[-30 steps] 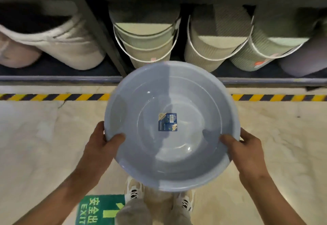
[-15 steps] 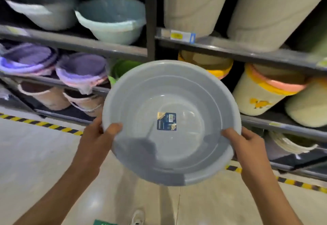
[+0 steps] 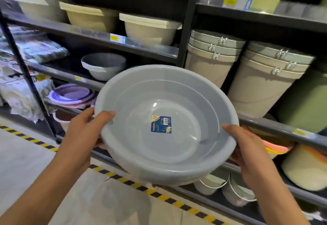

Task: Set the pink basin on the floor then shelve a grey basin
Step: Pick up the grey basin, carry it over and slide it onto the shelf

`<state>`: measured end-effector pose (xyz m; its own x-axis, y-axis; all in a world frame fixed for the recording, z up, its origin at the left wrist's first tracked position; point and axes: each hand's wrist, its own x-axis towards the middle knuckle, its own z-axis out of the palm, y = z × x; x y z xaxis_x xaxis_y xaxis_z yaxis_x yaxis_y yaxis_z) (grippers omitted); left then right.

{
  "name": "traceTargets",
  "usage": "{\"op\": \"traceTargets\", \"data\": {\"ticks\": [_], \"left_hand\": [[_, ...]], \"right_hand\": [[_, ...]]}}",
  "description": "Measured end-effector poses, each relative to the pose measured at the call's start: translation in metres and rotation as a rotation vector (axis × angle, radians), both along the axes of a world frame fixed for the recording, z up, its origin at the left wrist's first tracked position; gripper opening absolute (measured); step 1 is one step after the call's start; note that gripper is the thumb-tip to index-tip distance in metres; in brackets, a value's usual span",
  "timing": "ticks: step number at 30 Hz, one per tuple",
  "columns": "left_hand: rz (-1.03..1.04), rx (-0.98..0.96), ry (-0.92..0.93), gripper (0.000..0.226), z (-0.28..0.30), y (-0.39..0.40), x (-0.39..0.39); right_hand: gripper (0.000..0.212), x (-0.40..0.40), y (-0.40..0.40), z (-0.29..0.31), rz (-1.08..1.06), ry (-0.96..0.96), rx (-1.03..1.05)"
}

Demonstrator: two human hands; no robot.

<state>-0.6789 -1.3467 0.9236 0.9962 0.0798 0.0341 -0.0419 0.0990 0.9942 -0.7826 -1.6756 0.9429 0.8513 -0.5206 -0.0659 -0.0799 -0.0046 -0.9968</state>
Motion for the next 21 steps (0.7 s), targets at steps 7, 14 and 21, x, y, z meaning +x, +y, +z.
{"op": "traceTargets", "data": {"ticks": [7, 14, 21], "left_hand": [[0.083, -0.042, 0.018, 0.018, 0.008, 0.02, -0.002], [0.256, -0.048, 0.028, 0.016, 0.013, 0.07, 0.012], [0.384, -0.006, 0.029, 0.028, 0.016, 0.152, 0.029]], "right_hand": [[0.02, 0.03, 0.024, 0.016, 0.054, -0.033, 0.033], [0.021, 0.091, 0.075, 0.027, 0.209, -0.032, 0.037], [0.024, 0.154, 0.156, 0.012, 0.345, -0.013, 0.047]]}}
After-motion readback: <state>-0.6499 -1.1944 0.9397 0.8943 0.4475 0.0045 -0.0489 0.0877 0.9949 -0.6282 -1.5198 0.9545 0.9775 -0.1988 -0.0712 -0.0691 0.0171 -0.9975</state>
